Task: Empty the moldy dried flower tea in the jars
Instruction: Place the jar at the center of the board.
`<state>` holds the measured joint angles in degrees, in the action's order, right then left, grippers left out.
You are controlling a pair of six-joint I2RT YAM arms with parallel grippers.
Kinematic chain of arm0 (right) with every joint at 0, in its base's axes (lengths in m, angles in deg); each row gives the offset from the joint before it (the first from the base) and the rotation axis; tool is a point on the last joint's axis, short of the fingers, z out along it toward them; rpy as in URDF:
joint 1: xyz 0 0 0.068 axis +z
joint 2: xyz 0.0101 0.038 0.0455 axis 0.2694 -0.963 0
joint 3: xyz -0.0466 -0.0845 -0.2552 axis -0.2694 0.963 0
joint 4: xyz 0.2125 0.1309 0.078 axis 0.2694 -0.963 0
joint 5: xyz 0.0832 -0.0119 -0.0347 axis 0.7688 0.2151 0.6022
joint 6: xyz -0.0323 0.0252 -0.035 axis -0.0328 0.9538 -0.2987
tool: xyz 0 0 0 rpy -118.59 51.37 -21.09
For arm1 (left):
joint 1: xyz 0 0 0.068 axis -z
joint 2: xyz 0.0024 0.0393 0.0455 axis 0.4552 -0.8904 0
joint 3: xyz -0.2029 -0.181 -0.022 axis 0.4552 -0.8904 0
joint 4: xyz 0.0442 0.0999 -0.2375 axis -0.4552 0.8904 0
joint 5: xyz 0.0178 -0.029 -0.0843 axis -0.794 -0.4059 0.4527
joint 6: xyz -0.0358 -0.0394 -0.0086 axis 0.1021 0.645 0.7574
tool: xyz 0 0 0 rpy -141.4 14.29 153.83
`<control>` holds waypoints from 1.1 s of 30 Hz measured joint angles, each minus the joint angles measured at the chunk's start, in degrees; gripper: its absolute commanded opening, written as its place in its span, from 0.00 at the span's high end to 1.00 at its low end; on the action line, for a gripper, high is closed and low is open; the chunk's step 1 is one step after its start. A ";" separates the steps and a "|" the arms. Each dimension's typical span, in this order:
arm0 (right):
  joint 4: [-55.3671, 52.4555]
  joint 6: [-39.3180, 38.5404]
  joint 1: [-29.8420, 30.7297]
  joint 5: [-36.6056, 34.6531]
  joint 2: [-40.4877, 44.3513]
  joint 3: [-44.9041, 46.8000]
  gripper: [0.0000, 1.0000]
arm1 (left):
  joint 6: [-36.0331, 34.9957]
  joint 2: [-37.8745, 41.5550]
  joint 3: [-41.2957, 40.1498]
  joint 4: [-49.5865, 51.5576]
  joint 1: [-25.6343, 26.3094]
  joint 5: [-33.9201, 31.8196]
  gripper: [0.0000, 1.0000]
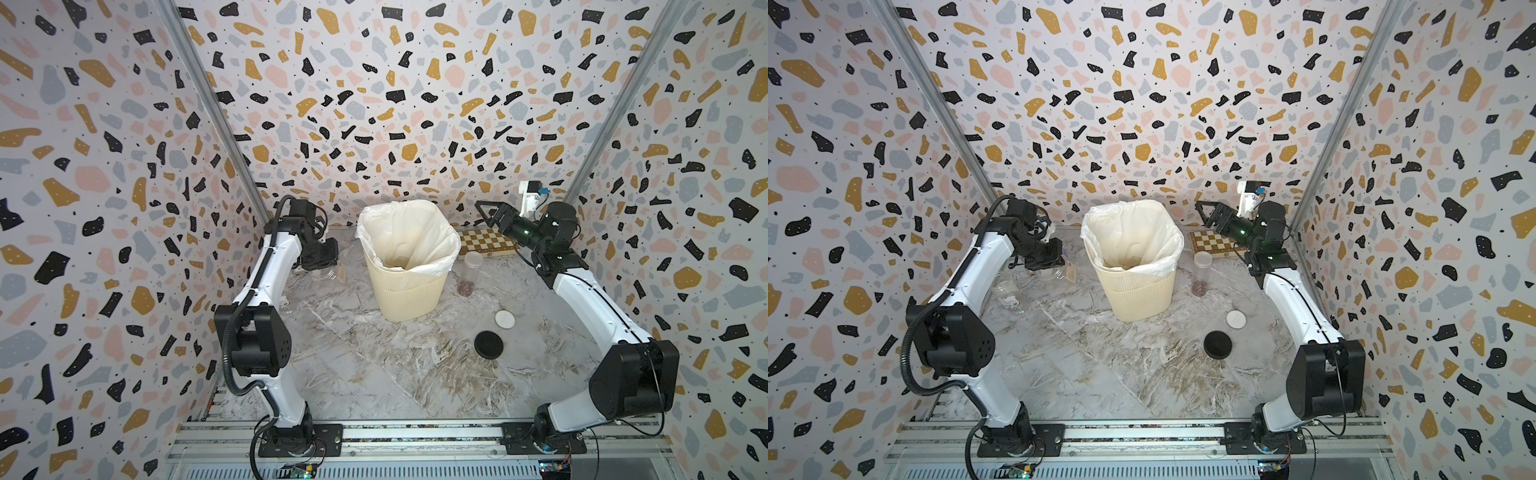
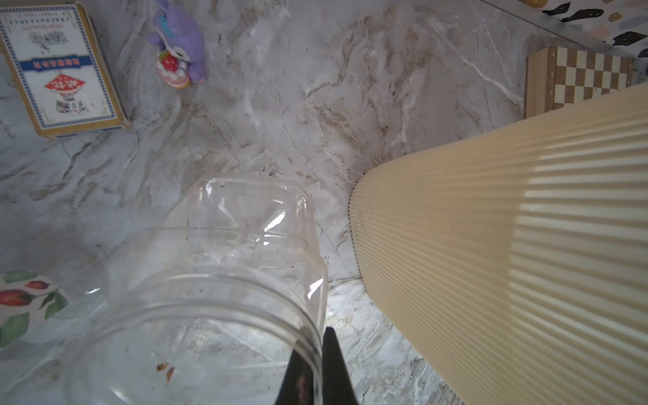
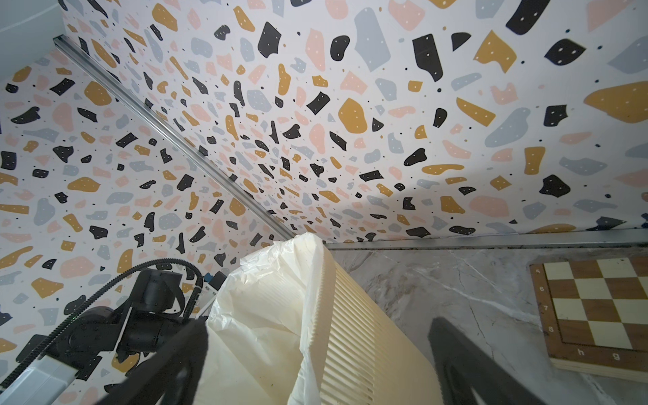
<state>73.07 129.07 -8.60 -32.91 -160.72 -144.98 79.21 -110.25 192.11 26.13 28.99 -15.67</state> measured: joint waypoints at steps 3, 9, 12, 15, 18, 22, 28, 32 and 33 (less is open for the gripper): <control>-0.20 -0.13 -0.09 -0.02 0.00 0.02 0.00 | -0.28 -4.09 4.20 0.17 0.00 -0.46 1.00; -0.48 -0.17 -0.33 -0.07 0.00 0.13 0.01 | -0.76 -10.99 10.64 1.88 0.00 -1.73 1.00; -0.55 -0.24 -0.33 -0.20 0.00 0.26 0.00 | -1.81 -14.38 14.49 3.85 0.00 -2.25 1.00; -0.55 -0.46 -0.33 -0.22 0.00 0.46 0.01 | -2.32 -15.78 14.84 4.90 0.00 -3.63 1.00; -0.81 -0.59 -0.33 -0.22 0.00 0.68 0.00 | -2.99 -16.81 14.91 6.43 0.00 -4.55 1.00; -0.92 -0.61 -0.33 -0.22 0.00 0.81 0.01 | -3.54 -18.14 14.91 8.15 0.00 -4.72 1.00; -0.90 -0.61 -0.33 -0.22 0.00 0.81 0.01 | -3.69 -18.36 14.91 8.76 0.00 -5.01 0.87; -0.98 -0.87 -0.33 -0.22 0.00 0.81 0.01 | -4.04 -18.38 14.91 8.72 0.00 -5.79 0.67; -1.01 -1.01 -0.35 -0.24 0.00 0.81 0.01 | -4.07 -18.38 14.91 8.74 0.00 -6.01 0.64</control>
<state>72.07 128.06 -8.95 -33.15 -160.72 -144.18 75.15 -128.63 207.02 34.87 28.99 -21.68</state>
